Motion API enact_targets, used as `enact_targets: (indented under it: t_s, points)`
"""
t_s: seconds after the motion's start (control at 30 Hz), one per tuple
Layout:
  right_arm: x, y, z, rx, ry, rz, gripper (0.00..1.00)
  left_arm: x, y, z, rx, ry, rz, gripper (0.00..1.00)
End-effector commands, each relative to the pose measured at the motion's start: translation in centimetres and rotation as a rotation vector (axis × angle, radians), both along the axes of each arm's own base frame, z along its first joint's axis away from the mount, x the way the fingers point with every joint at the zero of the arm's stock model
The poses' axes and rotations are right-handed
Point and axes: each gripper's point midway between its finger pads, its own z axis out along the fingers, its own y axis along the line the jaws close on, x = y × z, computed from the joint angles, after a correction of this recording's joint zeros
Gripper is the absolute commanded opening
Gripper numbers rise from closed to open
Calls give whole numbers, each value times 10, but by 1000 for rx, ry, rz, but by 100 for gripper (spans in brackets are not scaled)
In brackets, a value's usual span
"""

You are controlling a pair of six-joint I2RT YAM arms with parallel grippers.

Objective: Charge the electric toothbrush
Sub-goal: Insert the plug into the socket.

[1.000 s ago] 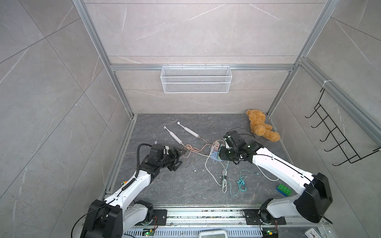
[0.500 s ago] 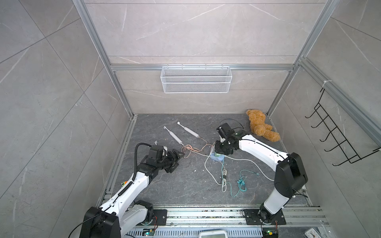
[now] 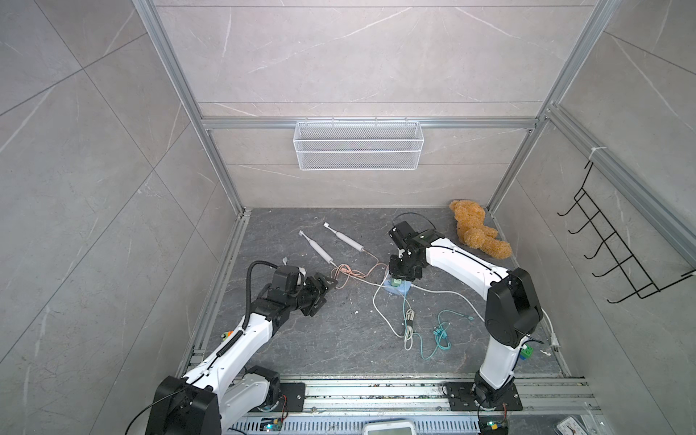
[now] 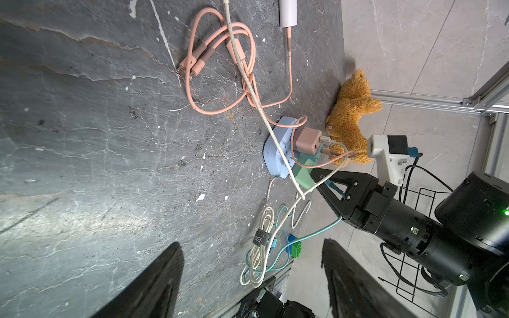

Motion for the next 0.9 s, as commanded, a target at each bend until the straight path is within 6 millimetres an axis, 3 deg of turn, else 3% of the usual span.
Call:
enact_targets:
  t_s: [0.0,0.53,0.87]
  points:
    - [2,-8,-3,-45,28,-47,0,4,0,4,7,-31,-15,81]
    - [3,-17,-20,-145,131,-178,0,5,-1,-3,8,-12,-20,81]
    - [-11,-15,-38,-146,231,-246,0,5,-1,-4,1,-3,-26,82]
